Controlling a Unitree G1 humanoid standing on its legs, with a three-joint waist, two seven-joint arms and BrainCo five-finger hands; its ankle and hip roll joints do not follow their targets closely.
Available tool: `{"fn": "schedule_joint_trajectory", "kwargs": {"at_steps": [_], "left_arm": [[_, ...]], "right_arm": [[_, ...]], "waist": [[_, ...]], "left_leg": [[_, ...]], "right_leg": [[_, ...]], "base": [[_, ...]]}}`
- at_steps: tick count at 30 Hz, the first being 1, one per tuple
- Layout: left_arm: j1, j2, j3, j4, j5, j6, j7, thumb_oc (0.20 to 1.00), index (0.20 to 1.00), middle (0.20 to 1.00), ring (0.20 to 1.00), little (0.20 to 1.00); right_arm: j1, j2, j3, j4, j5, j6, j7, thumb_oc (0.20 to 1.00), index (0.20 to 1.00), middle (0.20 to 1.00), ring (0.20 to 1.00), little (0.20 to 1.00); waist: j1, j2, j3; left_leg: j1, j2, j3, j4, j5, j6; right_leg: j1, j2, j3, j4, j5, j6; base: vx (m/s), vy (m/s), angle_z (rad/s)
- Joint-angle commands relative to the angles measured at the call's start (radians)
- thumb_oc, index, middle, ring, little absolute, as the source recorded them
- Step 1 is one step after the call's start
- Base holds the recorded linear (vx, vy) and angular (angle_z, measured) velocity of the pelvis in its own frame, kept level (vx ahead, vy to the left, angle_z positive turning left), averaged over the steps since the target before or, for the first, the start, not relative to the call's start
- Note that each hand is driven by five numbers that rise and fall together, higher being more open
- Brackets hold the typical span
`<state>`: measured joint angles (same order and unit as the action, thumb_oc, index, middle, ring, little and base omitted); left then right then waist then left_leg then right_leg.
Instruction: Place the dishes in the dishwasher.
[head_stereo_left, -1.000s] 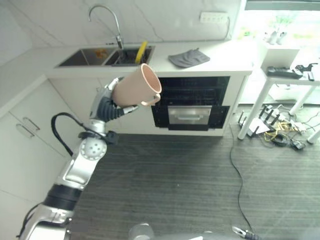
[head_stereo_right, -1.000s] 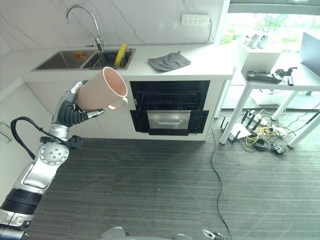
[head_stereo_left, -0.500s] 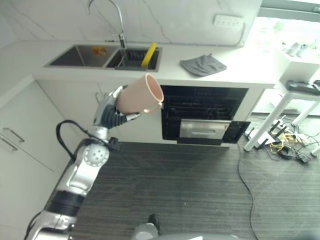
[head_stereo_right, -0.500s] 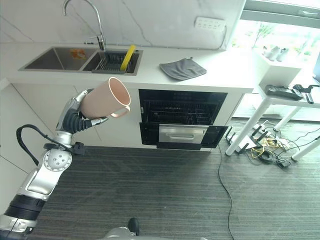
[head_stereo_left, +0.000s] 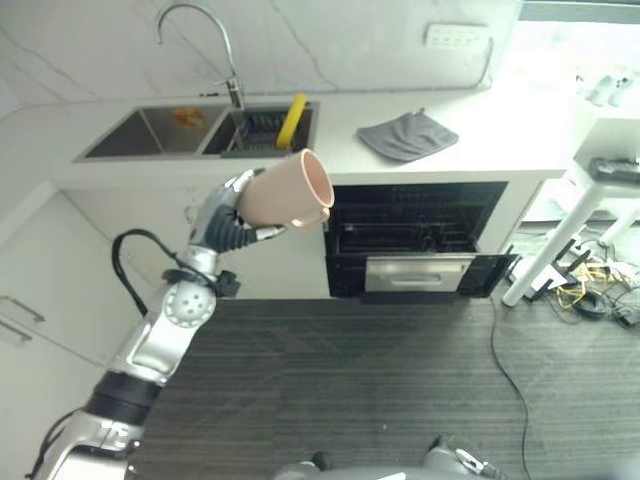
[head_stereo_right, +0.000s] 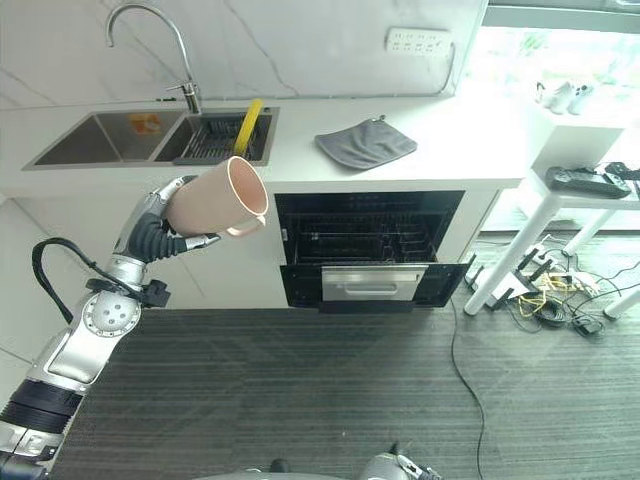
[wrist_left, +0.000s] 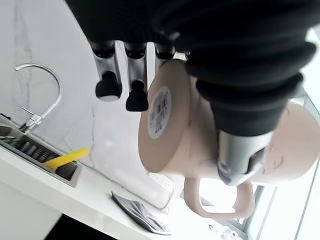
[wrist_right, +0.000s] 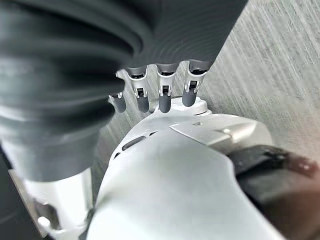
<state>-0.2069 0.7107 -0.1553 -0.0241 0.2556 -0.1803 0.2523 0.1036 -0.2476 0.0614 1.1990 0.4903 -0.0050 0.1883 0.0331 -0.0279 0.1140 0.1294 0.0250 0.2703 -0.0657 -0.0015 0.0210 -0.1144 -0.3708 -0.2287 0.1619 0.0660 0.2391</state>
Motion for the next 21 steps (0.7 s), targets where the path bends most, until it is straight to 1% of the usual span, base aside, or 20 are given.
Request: {"fn": "schedule_joint_trajectory", "kwargs": {"at_steps": [1,2,5,6,8,9,10,12,13,14,15,16,17,19,20,21], "left_arm": [[-0.09,0.011,0.043,-0.059,-0.004,-0.03,0.028,0.2,0.2,0.2,0.2,0.2],[-0.085,0.006,0.043,-0.064,-0.003,-0.014,0.032,0.2,0.2,0.2,0.2,0.2],[-0.067,-0.006,0.052,-0.076,0.015,0.0,0.053,0.2,0.2,0.2,0.2,0.2],[-0.051,-0.007,0.069,-0.086,0.02,0.011,0.066,0.2,0.2,0.2,0.2,0.2],[-0.041,-0.001,0.084,-0.088,0.016,0.022,0.079,0.2,0.2,0.2,0.2,0.2],[-0.033,0.002,0.094,-0.088,0.016,0.03,0.093,0.2,0.2,0.2,0.2,0.2],[-0.032,0.004,0.096,-0.087,0.014,0.033,0.098,0.2,0.2,0.2,0.2,0.2],[-0.025,0.006,0.109,-0.082,0.007,0.046,0.122,0.2,0.2,0.2,0.2,0.2],[-0.02,0.007,0.116,-0.08,0.001,0.048,0.129,0.2,0.2,0.2,0.2,0.2],[-0.017,0.005,0.12,-0.077,-0.007,0.05,0.136,0.2,0.2,0.2,0.2,0.2],[-0.028,-0.001,0.112,-0.066,-0.006,0.053,0.136,0.2,0.2,0.2,0.2,0.2],[-0.03,-0.002,0.11,-0.064,-0.005,0.054,0.138,0.2,0.2,0.2,0.2,0.2],[-0.032,-0.007,0.105,-0.061,0.002,0.056,0.142,0.2,0.2,0.2,0.2,0.2],[-0.033,-0.013,0.099,-0.063,0.007,0.057,0.154,0.2,0.2,0.2,0.2,0.2],[-0.031,-0.017,0.095,-0.068,0.009,0.06,0.161,0.2,0.2,0.2,0.2,0.2],[-0.024,-0.022,0.092,-0.079,0.012,0.064,0.168,0.2,0.2,0.2,0.2,0.2]], "right_arm": [[0.007,0.001,-0.02,0.015,-0.013,0.001,-0.001,1.0,1.0,1.0,1.0,1.0],[0.006,0.002,-0.013,0.022,-0.019,0.002,-0.003,1.0,1.0,1.0,1.0,1.0],[-0.008,-0.004,0.005,0.016,-0.017,0.018,-0.009,1.0,1.0,1.0,1.0,1.0],[-0.018,-0.012,0.02,0.009,-0.024,0.025,-0.01,1.0,1.0,1.0,1.0,1.0],[-0.029,-0.024,0.029,0.007,-0.011,0.031,-0.009,1.0,1.0,1.0,1.0,1.0],[-0.035,-0.035,0.036,0.004,-0.008,0.037,-0.003,1.0,1.0,1.0,1.0,1.0],[-0.038,-0.04,0.039,0.004,-0.009,0.038,-0.001,1.0,1.0,1.0,1.0,1.0],[-0.047,-0.059,0.049,0.005,-0.034,0.041,0.015,1.0,1.0,1.0,1.0,1.0],[-0.048,-0.067,0.048,0.009,-0.044,0.04,0.02,1.0,1.0,1.0,1.0,1.0],[-0.046,-0.077,0.045,0.017,-0.052,0.038,0.02,1.0,1.0,1.0,1.0,1.0],[-0.038,-0.089,0.031,0.028,-0.055,0.035,0.02,1.0,1.0,1.0,1.0,1.0],[-0.037,-0.091,0.027,0.031,-0.058,0.033,0.021,1.0,1.0,1.0,1.0,1.0],[-0.036,-0.092,0.02,0.042,-0.072,0.029,0.023,1.0,1.0,1.0,1.0,1.0],[-0.033,-0.092,0.012,0.052,-0.083,0.021,0.022,1.0,1.0,1.0,1.0,1.0],[-0.032,-0.092,0.009,0.055,-0.084,0.019,0.021,1.0,1.0,1.0,1.0,1.0],[-0.027,-0.091,0.007,0.058,-0.086,0.016,0.022,1.0,1.0,1.0,1.0,1.0]], "waist": [[-0.009,0.024,-0.021],[-0.007,0.021,-0.027],[-0.007,0.016,-0.034],[-0.005,0.012,-0.036],[-0.003,0.008,-0.036],[-0.004,0.008,-0.035],[-0.004,0.009,-0.034],[-0.006,0.012,-0.028],[-0.008,0.013,-0.025],[-0.014,0.018,-0.021],[-0.022,0.029,-0.015],[-0.023,0.031,-0.013],[-0.024,0.04,-0.008],[-0.024,0.055,-0.001],[-0.021,0.064,0.001],[-0.015,0.071,0.005]], "left_leg": [[-0.001,0.012,-0.009,0.079,-0.106,-0.003],[-0.001,0.033,-0.009,0.106,-0.113,-0.013],[-0.003,0.066,-0.026,0.16,-0.125,-0.032],[-0.013,0.085,-0.033,0.208,-0.133,-0.046],[-0.028,0.099,-0.038,0.257,-0.138,-0.056],[-0.05,0.117,-0.044,0.315,-0.122,-0.066],[-0.06,0.124,-0.046,0.34,-0.109,-0.07],[-0.109,0.147,-0.052,0.459,-0.06,-0.087],[-0.132,0.153,-0.045,0.506,-0.047,-0.092],[-0.171,0.176,-0.03,0.572,-0.015,-0.105],[-0.212,0.206,-0.007,0.578,0.028,-0.117],[-0.215,0.205,-0.002,0.568,0.03,-0.117],[-0.213,0.197,0.006,0.516,0.038,-0.116],[-0.203,0.208,0.016,0.39,0.086,-0.129],[-0.206,0.217,0.009,0.319,0.111,-0.137],[-0.196,0.217,-0.006,0.227,0.156,-0.15]], "right_leg": [[0.012,0.052,0.009,0.044,0.043,-0.004],[0.035,0.067,-0.007,0.018,0.017,-0.009],[0.05,0.109,-0.005,0.008,-0.029,-0.024],[0.064,0.135,-0.005,0.006,-0.052,-0.045],[0.075,0.157,-0.003,0.009,-0.069,-0.065],[0.081,0.176,-0.001,0.015,-0.086,-0.084],[0.084,0.183,0.0,0.018,-0.094,-0.093],[0.092,0.212,0.004,0.029,-0.124,-0.128],[0.097,0.22,0.003,0.03,-0.134,-0.14],[0.108,0.234,-0.005,0.027,-0.144,-0.158],[0.133,0.255,-0.022,0.017,-0.156,-0.172],[0.139,0.258,-0.023,0.014,-0.157,-0.173],[0.153,0.267,-0.023,0.009,-0.16,-0.171],[0.177,0.277,-0.027,-0.005,-0.17,-0.167],[0.185,0.281,-0.027,-0.013,-0.172,-0.161],[0.201,0.279,-0.025,-0.027,-0.171,-0.152]], "base": [[0.36,-0.319,0.39],[0.34,-0.316,0.34],[0.3,-0.283,0.01],[0.3,-0.277,-0.23],[0.26,-0.259,-0.27],[0.17,-0.183,-0.22],[0.18,-0.203,-0.17],[0.18,-0.184,-0.17],[0.2,-0.164,-0.13],[0.25,-0.118,-0.08],[0.22,-0.06,0.04],[0.21,0.047,0.17],[0.16,0.123,0.18],[0.17,0.18,0.13],[0.18,0.255,0.11],[0.19,0.294,0.15]]}}
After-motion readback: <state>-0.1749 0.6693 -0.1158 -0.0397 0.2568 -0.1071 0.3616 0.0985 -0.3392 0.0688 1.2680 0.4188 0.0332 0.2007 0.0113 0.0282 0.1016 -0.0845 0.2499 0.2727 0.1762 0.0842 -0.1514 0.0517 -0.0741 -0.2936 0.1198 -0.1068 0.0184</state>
